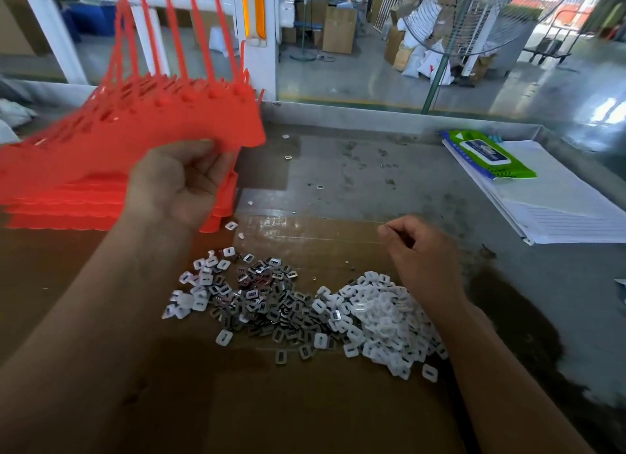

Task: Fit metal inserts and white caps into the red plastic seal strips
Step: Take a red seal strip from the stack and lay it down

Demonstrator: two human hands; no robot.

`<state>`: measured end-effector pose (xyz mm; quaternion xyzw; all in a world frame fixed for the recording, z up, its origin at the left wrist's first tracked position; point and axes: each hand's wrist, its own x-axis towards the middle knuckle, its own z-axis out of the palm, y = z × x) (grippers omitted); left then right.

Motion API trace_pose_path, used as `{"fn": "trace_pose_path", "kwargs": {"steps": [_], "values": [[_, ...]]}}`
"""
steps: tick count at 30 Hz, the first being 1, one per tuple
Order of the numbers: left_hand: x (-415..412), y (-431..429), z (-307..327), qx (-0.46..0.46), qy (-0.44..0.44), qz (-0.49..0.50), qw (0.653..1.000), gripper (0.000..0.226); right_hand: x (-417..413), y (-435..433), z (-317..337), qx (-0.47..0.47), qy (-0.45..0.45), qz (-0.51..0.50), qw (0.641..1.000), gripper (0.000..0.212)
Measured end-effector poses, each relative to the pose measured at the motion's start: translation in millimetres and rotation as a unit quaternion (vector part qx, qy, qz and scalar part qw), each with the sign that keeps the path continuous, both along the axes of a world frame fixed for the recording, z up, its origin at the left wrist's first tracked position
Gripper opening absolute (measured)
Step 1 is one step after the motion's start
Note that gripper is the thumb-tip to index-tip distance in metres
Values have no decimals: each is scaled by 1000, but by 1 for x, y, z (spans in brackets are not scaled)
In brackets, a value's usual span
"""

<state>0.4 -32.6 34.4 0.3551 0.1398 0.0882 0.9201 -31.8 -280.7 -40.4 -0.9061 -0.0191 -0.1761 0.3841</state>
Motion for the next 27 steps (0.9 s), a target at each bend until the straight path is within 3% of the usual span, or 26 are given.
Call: {"fn": "trace_pose_path", "kwargs": {"steps": [5,8,10,13,16,18,23,27], "values": [[-27,-62,-20,37,-33,-88,995,24,-9,9,8,162,27,53,985,20],[-41,-89,-40,71,-22,-134,988,12,-14,11,12,287,49,115,950,43],[-48,-101,-50,104,-5,-170,980,20,-15,11,13,348,64,147,924,39],[-50,-102,-56,121,-24,-192,974,29,-9,10,11,345,49,121,929,13],[-33,-77,-54,48,-36,-136,989,21,1,-4,11,337,29,79,938,18],[-20,-55,-53,58,-40,-72,995,14,8,-17,10,307,18,50,950,19],[-6,-35,-63,209,-40,-36,976,28,23,-29,-2,214,39,-19,976,16],[6,-28,-76,363,-13,-69,929,28,27,-33,-7,181,61,-47,980,15]]}}
